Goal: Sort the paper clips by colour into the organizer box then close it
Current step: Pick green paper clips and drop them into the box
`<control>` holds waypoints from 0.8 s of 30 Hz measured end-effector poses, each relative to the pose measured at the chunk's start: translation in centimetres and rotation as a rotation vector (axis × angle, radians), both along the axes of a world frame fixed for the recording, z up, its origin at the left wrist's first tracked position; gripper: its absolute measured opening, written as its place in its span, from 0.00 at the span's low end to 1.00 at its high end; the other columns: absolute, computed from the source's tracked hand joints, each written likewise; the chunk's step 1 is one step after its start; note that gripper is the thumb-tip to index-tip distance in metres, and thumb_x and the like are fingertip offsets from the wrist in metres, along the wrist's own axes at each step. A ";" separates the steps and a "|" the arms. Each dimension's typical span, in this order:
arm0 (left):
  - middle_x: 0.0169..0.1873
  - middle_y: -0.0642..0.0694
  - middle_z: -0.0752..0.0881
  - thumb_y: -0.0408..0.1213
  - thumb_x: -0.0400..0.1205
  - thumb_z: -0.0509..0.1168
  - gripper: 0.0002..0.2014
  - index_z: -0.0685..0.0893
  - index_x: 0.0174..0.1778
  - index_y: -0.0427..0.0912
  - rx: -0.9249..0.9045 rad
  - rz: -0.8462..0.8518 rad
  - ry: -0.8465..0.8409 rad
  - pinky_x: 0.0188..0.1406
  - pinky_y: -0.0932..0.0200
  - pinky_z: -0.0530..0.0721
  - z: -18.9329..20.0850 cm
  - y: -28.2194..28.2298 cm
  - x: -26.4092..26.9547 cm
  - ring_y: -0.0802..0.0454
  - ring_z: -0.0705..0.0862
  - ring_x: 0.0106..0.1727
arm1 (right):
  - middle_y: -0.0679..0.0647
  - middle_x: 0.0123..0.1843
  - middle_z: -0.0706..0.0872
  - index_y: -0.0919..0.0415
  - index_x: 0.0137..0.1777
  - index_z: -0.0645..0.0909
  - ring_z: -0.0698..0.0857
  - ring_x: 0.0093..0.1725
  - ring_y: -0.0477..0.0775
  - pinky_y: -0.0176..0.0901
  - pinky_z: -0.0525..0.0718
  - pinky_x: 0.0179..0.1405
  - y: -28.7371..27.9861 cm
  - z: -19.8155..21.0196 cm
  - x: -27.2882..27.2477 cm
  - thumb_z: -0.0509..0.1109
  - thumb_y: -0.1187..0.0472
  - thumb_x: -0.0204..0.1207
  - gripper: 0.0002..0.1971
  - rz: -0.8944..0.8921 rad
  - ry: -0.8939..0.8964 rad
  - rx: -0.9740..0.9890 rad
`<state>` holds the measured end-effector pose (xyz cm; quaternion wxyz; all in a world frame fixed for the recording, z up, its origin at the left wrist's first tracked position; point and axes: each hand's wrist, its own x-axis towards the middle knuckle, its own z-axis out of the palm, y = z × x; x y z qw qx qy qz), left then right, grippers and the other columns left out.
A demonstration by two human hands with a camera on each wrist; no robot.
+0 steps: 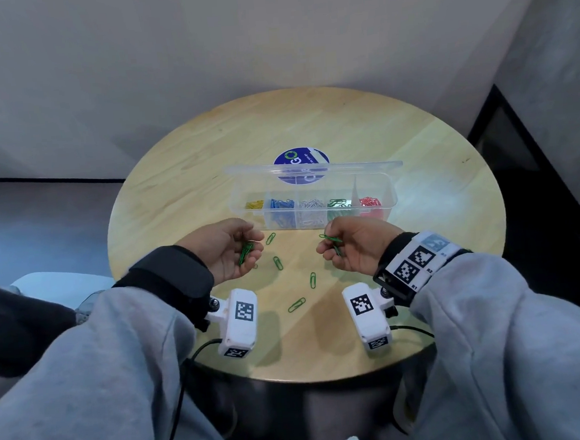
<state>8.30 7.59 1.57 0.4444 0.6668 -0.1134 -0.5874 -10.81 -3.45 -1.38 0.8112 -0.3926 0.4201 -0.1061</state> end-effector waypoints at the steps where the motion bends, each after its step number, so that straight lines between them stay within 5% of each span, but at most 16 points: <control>1: 0.24 0.46 0.81 0.37 0.83 0.59 0.10 0.80 0.37 0.39 0.013 -0.018 -0.059 0.19 0.71 0.79 0.1 -0.1 -0.2 0.57 0.79 0.21 | 0.59 0.30 0.82 0.63 0.35 0.70 0.80 0.20 0.47 0.31 0.79 0.17 0.0 0.0 0.0 0.56 0.70 0.78 0.10 -0.002 -0.010 0.004; 5: 0.29 0.45 0.75 0.27 0.83 0.54 0.11 0.76 0.38 0.42 0.071 -0.113 -0.282 0.15 0.72 0.73 0.1 -0.4 -0.7 0.55 0.73 0.25 | 0.59 0.28 0.82 0.65 0.36 0.72 0.81 0.20 0.47 0.31 0.80 0.18 0.1 0.0 0.1 0.53 0.76 0.76 0.11 0.027 0.009 -0.034; 10: 0.30 0.45 0.75 0.22 0.81 0.46 0.17 0.77 0.39 0.42 0.116 -0.171 -0.411 0.16 0.70 0.71 0.1 -0.4 -0.3 0.54 0.72 0.27 | 0.53 0.30 0.72 0.62 0.45 0.78 0.71 0.25 0.46 0.31 0.70 0.18 0.2 0.0 0.3 0.56 0.72 0.77 0.10 0.249 0.235 -0.241; 13: 0.29 0.47 0.71 0.28 0.83 0.51 0.12 0.78 0.40 0.41 0.141 -0.283 -0.549 0.26 0.65 0.64 0.2 -0.3 -0.1 0.54 0.67 0.27 | 0.51 0.31 0.74 0.58 0.41 0.79 0.69 0.27 0.47 0.34 0.70 0.21 0.4 0.0 0.3 0.63 0.67 0.76 0.06 0.467 0.438 -0.551; 16: 0.32 0.55 0.78 0.35 0.80 0.60 0.05 0.81 0.45 0.46 0.198 -0.607 -0.920 0.31 0.64 0.69 -0.2 -0.3 0.5 0.57 0.73 0.32 | 0.44 0.32 0.76 0.54 0.42 0.80 0.73 0.31 0.43 0.34 0.72 0.31 1.0 0.1 0.4 0.70 0.62 0.73 0.03 0.669 0.583 -0.920; 19: 0.32 0.57 0.75 0.36 0.76 0.64 0.06 0.82 0.43 0.53 0.307 -0.817 -1.149 0.31 0.63 0.70 -0.6 -0.3 0.7 0.54 0.76 0.35 | 0.43 0.33 0.73 0.51 0.46 0.82 0.73 0.32 0.42 0.36 0.72 0.33 1.4 0.0 0.5 0.73 0.61 0.71 0.06 0.785 0.620 -1.032; 24: 0.35 0.54 0.73 0.38 0.77 0.67 0.11 0.82 0.54 0.51 0.325 -0.945 -1.261 0.30 0.62 0.69 -1.8 -1.1 0.5 0.50 0.76 0.44 | 0.41 0.35 0.72 0.47 0.49 0.81 0.76 0.37 0.45 0.38 0.74 0.32 1.1 -0.2 1.5 0.70 0.63 0.72 0.10 0.910 0.722 -1.159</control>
